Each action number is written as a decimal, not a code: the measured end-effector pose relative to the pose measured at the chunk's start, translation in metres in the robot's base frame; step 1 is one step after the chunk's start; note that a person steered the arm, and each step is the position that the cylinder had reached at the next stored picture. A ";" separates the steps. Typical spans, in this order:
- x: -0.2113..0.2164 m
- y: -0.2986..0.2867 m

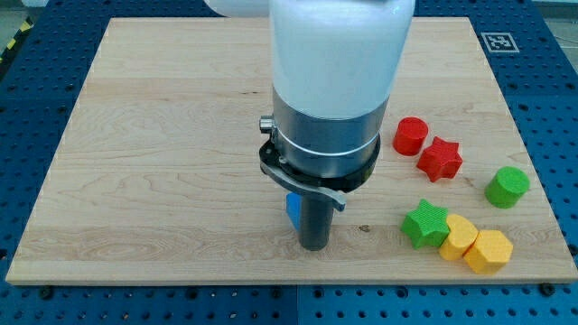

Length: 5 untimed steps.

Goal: Move the blue triangle above the blue cube

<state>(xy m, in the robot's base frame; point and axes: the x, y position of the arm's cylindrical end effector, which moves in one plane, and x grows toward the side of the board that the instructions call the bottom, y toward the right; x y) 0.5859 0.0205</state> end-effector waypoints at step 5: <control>0.008 0.015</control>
<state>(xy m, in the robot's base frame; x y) 0.5944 0.0352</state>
